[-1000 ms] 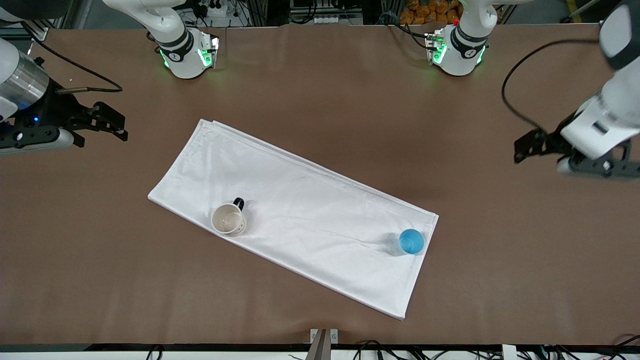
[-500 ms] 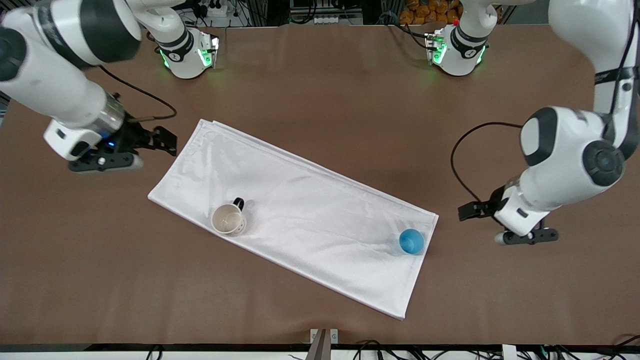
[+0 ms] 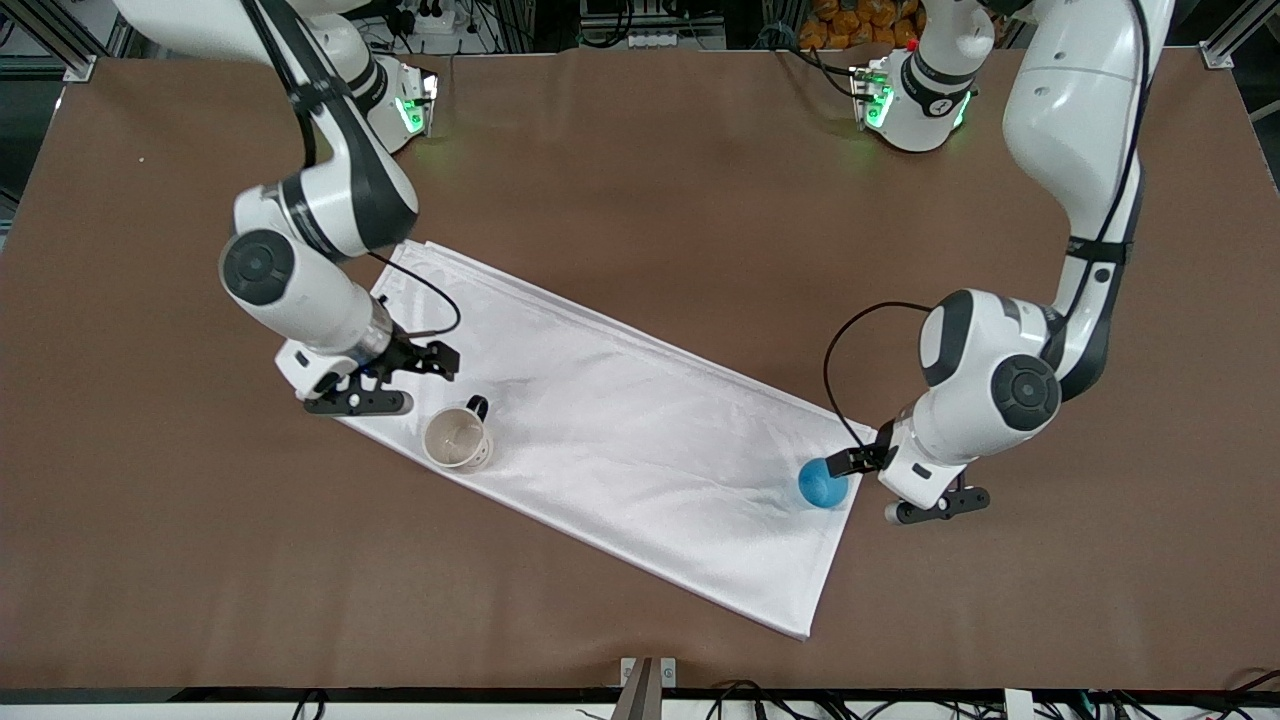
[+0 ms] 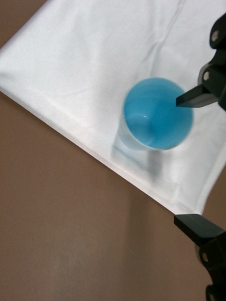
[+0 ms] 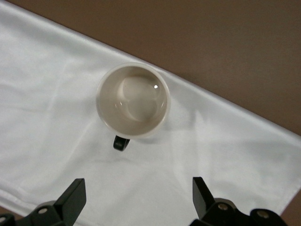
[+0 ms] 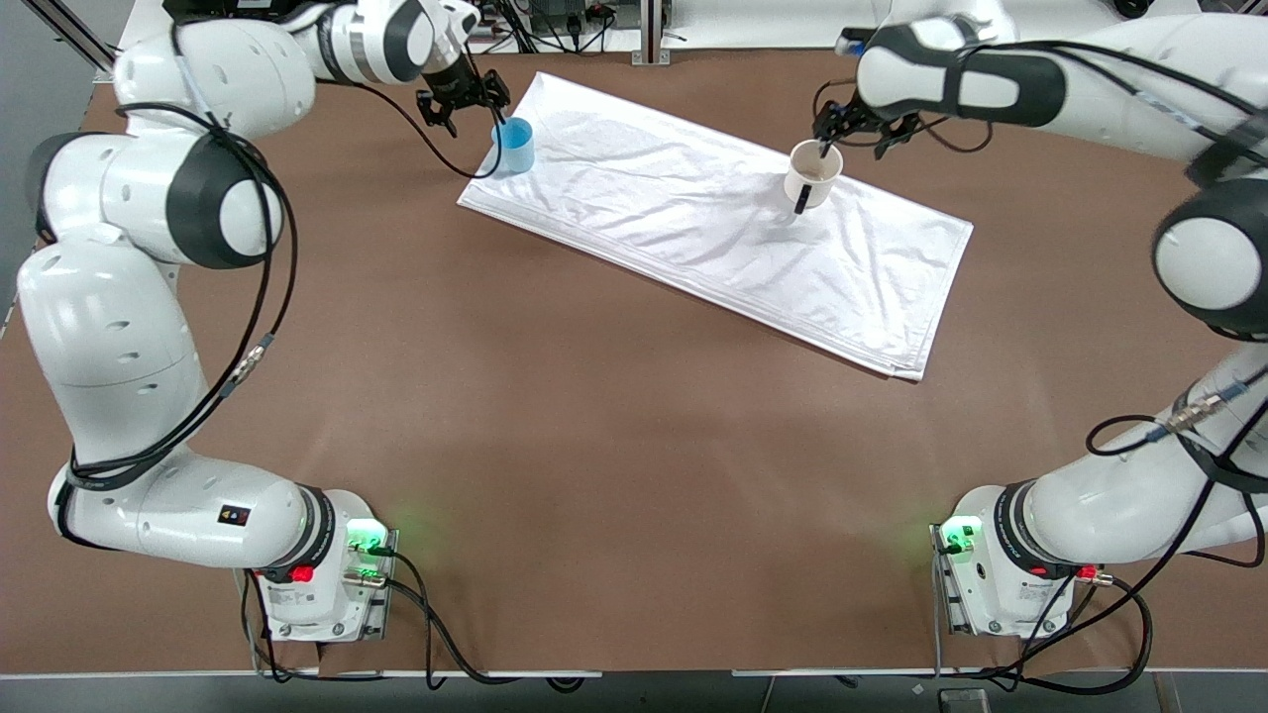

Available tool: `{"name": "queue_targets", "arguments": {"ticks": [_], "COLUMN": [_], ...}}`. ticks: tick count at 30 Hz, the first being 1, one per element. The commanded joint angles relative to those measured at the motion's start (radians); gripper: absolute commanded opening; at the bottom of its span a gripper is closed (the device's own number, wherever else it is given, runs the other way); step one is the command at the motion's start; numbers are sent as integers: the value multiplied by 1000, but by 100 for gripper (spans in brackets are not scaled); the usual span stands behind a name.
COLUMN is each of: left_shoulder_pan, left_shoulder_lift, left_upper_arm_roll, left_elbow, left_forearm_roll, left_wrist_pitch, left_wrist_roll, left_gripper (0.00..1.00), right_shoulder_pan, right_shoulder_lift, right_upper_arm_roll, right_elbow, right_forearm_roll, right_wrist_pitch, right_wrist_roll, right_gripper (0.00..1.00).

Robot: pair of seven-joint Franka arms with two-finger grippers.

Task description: Place blue cup into white mug on table

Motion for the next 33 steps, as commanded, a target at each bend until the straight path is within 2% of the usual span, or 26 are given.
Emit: {"name": "queue_targets", "arguments": {"ticks": [1, 9, 11, 13, 15, 16, 17, 20, 23, 26, 29, 33], "left_shoulder_pan": [-6, -7, -7, -7, -6, -7, -7, -9, -9, -12, -12, -18], "left_shoulder_lift": [52, 86, 96, 101, 101, 101, 101, 101, 95, 87, 81, 46], "left_upper_arm_roll": [12, 11, 11, 11, 9, 9, 11, 11, 11, 11, 12, 16], "left_elbow": [38, 38, 38, 37, 33, 33, 32, 32, 30, 30, 29, 27], "left_forearm_roll": [-15, -15, -15, -18, -19, -19, -13, 8, 42, 86, 96, 108], "left_wrist_pitch": [69, 106, 113, 113, 113, 113, 113, 113, 112, 107, 92, -12], "left_wrist_roll": [-16, -16, -17, -28, -50, -62, -74, -67, -68, -73, -74, -77], "left_gripper": [100, 100, 100, 74, 36, 12, 0, 0, 0, 0, 0, 0], "right_shoulder_pan": [33, 39, 47, 51, 51, 51, 51, 53, 60, 64, 68, 80], "right_shoulder_lift": [66, 129, 143, 153, 163, 167, 173, 184, 190, 192, 190, 186], "right_upper_arm_roll": [3, 3, 2, 0, -1, -3, -3, -4, -6, -7, -17, -15], "right_elbow": [14, 14, 16, 16, 16, 16, 17, 22, 24, 25, 33, 65], "right_forearm_roll": [-36, -106, -109, -111, -111, -111, -111, -115, -126, -128, -137, -145], "right_wrist_pitch": [61, 120, 134, 148, 162, 168, 173, 177, 180, 180, 176, 150], "right_wrist_roll": [93, 141, 152, 156, 155, 155, 155, 155, 155, 155, 150, 150], "right_gripper": [100, 100, 96, 95, 92, 90, 86, 77, 59, 24, 0, 0]}}
